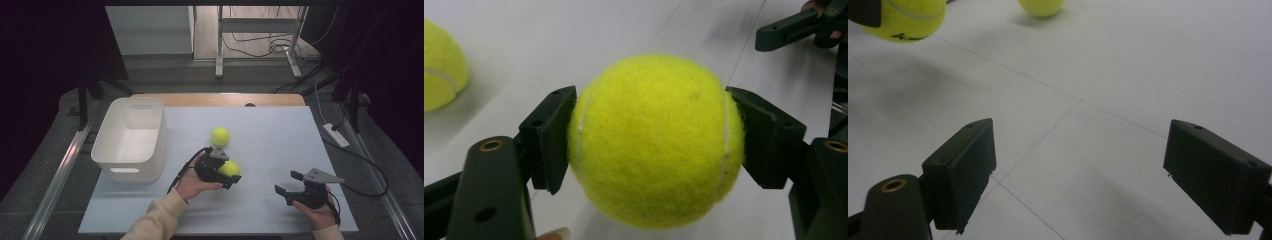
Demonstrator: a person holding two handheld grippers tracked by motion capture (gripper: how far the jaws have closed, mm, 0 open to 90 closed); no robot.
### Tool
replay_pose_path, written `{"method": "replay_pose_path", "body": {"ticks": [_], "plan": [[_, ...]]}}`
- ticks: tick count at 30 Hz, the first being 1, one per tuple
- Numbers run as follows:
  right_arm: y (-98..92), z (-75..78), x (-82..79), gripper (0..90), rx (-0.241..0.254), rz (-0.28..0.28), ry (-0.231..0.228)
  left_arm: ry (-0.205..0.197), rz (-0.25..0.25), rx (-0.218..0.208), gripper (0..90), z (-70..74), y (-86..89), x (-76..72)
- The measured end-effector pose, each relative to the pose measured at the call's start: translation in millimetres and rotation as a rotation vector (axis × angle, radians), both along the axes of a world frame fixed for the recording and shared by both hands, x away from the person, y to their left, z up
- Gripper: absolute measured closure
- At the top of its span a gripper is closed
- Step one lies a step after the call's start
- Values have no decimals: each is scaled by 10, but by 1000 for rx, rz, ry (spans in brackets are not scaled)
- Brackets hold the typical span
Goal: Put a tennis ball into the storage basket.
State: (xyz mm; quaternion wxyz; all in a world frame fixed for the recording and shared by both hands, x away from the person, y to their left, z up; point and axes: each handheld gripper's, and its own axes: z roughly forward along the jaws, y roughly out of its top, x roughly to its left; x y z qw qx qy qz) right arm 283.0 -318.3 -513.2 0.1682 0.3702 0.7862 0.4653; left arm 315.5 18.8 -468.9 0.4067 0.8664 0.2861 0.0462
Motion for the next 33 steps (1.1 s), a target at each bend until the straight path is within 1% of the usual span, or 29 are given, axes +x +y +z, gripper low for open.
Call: {"method": "replay_pose_path", "body": {"ticks": [4, 9, 16, 21, 28, 32, 33], "plan": [[0, 0, 1, 136, -4, -1, -1, -13, 11, -9, 260, 47, 48, -5], [2, -2, 1, 136, -3, 0, 0, -20, 18, -28, 260, 89, 95, -15], [1, -2, 1, 137, -5, -1, -2, -34, 24, -36, 260, 139, 145, -15], [1, -2, 1, 137, -6, 0, -2, -45, 42, -46, 260, 193, 186, -17], [2, -2, 1, 137, -6, -1, -2, -62, 51, -61, 260, 253, 240, -17], [0, -3, 4, 137, -8, -2, -8, -64, 60, -70, 260, 274, 275, -11], [3, -2, 1, 138, -6, -3, -1, -68, 64, -72, 260, 285, 288, -9]]}}
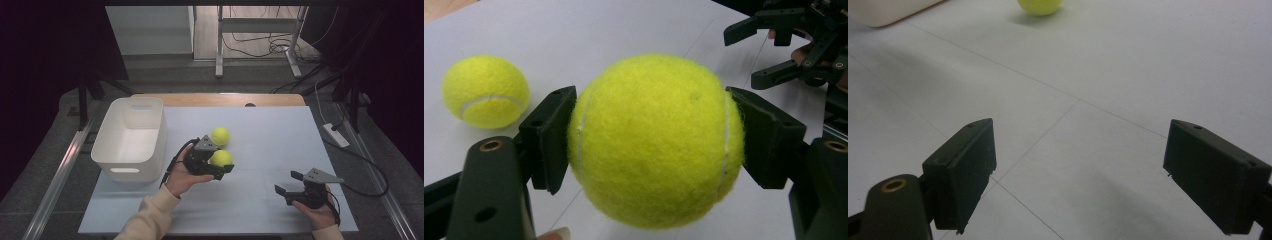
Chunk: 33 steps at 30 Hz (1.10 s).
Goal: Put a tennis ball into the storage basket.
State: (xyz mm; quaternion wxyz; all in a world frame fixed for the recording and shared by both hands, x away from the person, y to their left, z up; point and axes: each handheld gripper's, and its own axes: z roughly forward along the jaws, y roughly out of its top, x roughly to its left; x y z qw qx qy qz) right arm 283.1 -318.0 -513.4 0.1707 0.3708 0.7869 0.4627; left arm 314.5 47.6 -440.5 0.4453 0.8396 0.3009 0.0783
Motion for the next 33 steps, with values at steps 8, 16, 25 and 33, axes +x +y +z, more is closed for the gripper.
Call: {"method": "replay_pose_path", "body": {"ticks": [8, 16, 25, 33], "plan": [[-1, 1, 0, 138, 2, -3, 2, -13, 20, -11, 260, 55, 71, 14], [-2, 1, 2, 138, 1, -5, 0, -30, 44, -27, 260, 128, 166, 23], [-2, 1, 2, 138, 1, -7, 0, -40, 62, -44, 260, 173, 235, 27], [-2, 0, 3, 139, 1, -10, 1, -62, 87, -53, 260, 247, 310, 28]]}}
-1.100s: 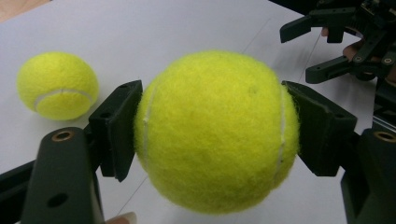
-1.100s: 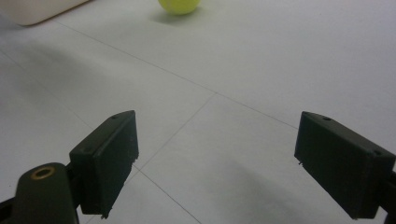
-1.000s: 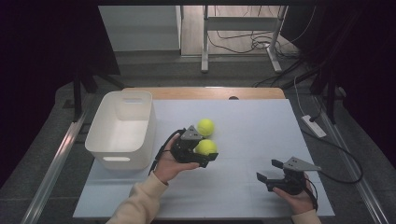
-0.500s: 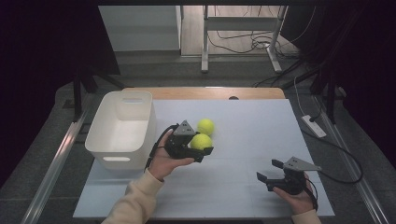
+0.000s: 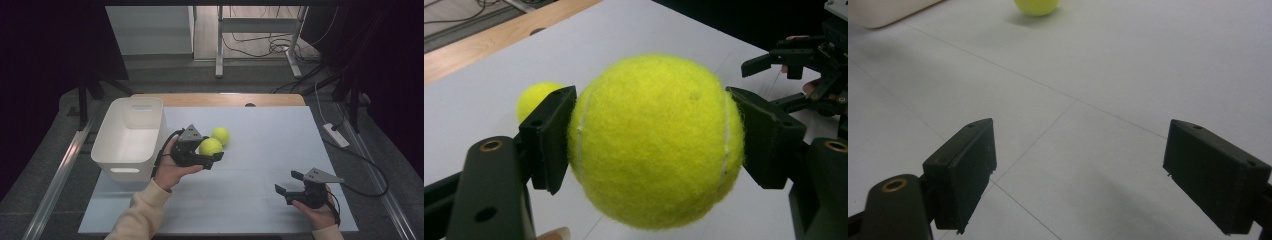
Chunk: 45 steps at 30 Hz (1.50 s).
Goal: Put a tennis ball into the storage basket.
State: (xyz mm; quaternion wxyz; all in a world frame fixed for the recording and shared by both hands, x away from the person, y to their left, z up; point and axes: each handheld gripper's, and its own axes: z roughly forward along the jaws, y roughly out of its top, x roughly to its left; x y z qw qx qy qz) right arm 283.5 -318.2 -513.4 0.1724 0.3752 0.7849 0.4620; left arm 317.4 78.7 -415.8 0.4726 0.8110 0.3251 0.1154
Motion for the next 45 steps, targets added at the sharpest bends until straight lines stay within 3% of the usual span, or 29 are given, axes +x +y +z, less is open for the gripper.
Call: {"method": "replay_pose_path", "body": {"ticks": [45], "plan": [[1, 6, -7, 139, 4, -1, -4, -51, 121, -47, 260, 265, 397, 117]]}}
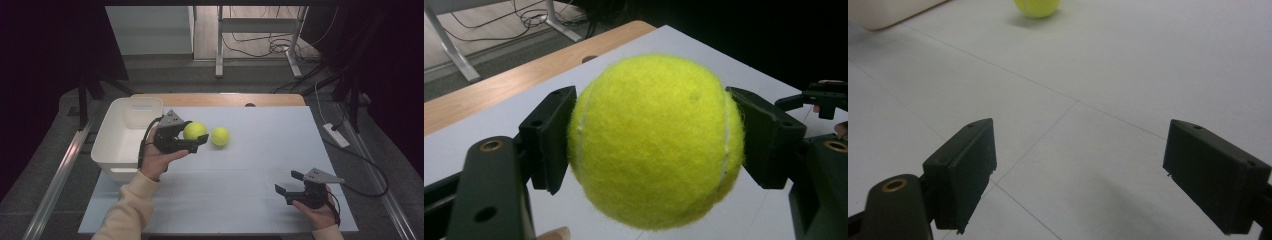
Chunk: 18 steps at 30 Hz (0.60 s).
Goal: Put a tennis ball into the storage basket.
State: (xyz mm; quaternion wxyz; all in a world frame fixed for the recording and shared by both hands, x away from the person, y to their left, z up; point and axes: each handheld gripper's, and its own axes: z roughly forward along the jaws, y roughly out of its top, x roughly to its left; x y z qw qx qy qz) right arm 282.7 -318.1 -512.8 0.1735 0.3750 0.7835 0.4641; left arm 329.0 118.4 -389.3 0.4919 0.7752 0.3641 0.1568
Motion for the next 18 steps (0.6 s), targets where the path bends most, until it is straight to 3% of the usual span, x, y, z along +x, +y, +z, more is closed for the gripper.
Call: {"method": "replay_pose_path", "body": {"ticks": [18], "plan": [[2, 0, 2, 139, -4, 2, 0, -19, 39, -14, 260, 124, 138, 26]]}}
